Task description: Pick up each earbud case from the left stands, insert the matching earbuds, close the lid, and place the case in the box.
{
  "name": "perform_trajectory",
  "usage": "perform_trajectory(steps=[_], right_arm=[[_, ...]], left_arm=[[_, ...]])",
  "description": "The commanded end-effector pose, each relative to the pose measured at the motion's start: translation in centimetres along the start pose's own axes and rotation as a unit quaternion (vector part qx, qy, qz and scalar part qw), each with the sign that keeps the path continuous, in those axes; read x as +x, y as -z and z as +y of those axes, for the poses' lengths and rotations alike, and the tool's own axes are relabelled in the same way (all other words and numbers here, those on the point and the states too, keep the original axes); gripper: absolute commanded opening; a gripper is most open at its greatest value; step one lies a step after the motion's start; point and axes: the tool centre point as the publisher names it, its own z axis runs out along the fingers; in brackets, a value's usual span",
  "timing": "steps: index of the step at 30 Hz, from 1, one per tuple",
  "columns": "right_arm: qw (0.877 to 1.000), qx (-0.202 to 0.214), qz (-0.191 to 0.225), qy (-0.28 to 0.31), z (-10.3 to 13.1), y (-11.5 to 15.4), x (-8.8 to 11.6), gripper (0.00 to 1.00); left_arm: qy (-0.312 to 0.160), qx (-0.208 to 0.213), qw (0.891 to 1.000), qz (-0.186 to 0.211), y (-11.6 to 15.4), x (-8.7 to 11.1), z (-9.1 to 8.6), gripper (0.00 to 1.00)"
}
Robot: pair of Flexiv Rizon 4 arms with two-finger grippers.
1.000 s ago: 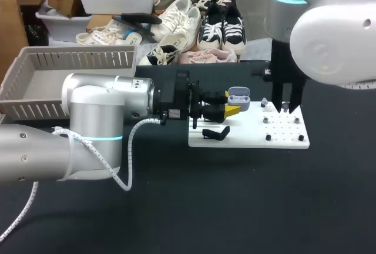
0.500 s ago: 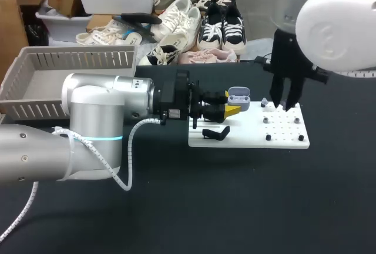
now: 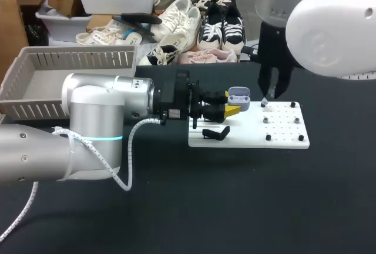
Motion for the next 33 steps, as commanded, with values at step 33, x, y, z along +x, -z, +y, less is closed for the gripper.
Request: perform_trajectory(steps=[33], right_arm=[[0.998, 0.047, 0.040, 0.023, 5.3, -1.8, 0.1, 0.00]], left_arm=[[0.000, -0.002, 1.000, 0.000, 0.0, 0.0, -0.1, 0.00]])
